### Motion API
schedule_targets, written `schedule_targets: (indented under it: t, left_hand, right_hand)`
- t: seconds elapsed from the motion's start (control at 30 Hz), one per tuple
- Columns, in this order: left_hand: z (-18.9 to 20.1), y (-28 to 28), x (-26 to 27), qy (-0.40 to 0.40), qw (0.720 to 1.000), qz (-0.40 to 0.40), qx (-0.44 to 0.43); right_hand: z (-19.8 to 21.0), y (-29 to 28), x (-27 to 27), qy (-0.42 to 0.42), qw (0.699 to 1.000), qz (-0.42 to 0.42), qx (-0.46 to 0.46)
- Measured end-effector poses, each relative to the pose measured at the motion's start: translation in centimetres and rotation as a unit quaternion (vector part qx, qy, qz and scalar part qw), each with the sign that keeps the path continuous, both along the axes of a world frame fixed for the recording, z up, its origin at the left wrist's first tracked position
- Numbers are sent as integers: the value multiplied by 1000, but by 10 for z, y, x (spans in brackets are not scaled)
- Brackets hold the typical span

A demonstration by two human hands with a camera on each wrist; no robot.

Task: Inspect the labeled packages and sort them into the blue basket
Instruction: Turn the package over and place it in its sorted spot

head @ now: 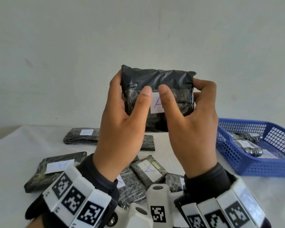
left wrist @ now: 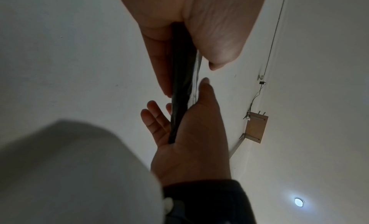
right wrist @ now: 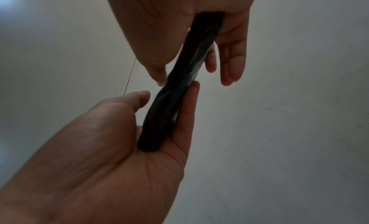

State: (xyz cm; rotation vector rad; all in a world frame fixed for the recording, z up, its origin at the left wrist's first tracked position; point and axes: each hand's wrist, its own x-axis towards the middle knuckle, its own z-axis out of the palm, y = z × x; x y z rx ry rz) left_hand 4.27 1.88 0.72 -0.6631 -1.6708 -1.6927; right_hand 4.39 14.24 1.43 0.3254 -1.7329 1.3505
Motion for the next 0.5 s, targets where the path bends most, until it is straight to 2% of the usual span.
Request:
schedule_targets:
  t: [0.1, 0.23, 0.37, 0.5]
  left_hand:
    - [0, 1, 1, -1, 1000, 16, -14]
    - [0, -1, -1, -13, 1000, -9, -6]
    - [6, -6, 1, -34, 998, -59, 12]
    - [8, -9, 1, -50, 996, -67, 1]
  right_hand:
    - [-1, 1, 0, -4, 1000, -6, 10]
    - [-1, 3, -1, -18, 1000, 13, 0]
    - [-1, 8, -5, -23, 997, 57, -48]
    - [-1, 14, -9, -25, 989, 113, -91]
